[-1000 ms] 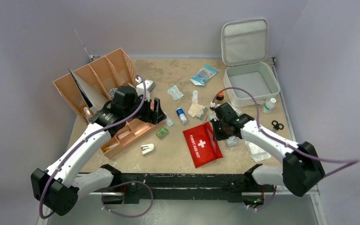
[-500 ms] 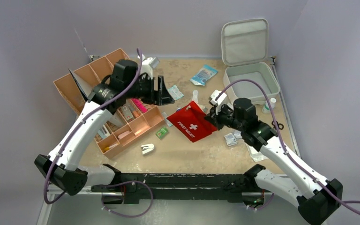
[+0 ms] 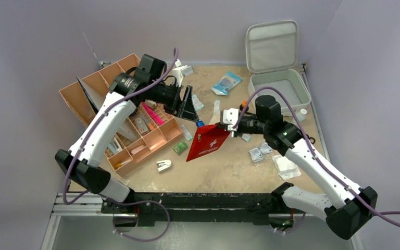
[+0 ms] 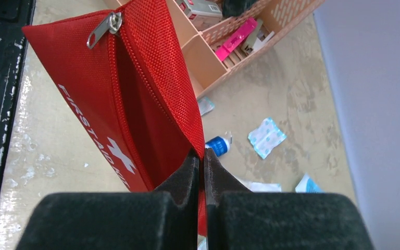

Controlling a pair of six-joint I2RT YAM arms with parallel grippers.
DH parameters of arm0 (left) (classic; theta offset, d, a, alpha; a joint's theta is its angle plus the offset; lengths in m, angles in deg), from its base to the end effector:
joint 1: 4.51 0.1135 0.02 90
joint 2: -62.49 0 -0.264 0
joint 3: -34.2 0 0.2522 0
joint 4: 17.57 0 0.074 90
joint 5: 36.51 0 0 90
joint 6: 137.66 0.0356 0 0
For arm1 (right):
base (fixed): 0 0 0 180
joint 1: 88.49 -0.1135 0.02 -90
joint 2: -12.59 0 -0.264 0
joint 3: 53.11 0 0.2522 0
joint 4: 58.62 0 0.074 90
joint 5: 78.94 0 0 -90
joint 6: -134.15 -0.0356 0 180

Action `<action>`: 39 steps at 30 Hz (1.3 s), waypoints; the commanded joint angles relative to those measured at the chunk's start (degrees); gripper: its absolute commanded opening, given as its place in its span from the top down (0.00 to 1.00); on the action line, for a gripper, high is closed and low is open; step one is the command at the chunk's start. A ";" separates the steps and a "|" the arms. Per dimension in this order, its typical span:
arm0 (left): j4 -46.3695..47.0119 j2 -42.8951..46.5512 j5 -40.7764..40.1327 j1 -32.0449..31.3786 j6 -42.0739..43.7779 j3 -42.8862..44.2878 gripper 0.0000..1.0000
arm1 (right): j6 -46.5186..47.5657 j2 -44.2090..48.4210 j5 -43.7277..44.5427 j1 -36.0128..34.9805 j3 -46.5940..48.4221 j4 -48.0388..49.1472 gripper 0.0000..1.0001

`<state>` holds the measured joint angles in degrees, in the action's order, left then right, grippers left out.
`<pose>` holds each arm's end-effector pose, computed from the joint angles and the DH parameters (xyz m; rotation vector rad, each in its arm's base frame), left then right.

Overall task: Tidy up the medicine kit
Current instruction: Pick up the medicine pouch from the center of the board.

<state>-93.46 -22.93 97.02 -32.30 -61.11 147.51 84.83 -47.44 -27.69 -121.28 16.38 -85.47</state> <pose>0.2439 -0.1563 0.4205 0.6748 2.3716 -1.2403 0.1846 0.1455 0.3532 -1.4334 1.1516 0.5346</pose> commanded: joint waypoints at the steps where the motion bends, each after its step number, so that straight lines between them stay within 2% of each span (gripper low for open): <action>1: -0.70 -0.75 6.17 -0.14 1.02 -0.10 0.33 | 6.55 -0.42 -3.87 -0.42 1.86 2.51 1.00; 14: -1.17 -9.27 8.73 -1.93 -0.52 1.42 0.37 | 7.65 -2.65 -0.75 -1.71 2.42 4.25 1.00; 22: -2.16 -11.82 6.21 -3.36 1.25 0.47 0.40 | 6.30 -4.15 1.01 -2.00 2.16 6.05 1.00; 30: -2.30 -12.04 7.56 -3.72 1.88 -0.04 0.38 | 5.37 -4.86 2.76 -2.10 1.51 6.91 1.00; 33: -2.74 -12.63 6.73 -3.75 2.52 -0.70 0.46 | 4.62 -5.16 2.50 -2.18 1.08 8.01 1.00; 39: -2.51 -12.58 4.75 -3.75 2.77 -1.04 0.81 | 3.07 -5.23 2.23 -2.18 0.50 9.00 1.00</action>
<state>-96.15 -35.37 102.90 -35.78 -60.04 146.63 89.99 -52.84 -25.35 -123.10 16.64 -79.94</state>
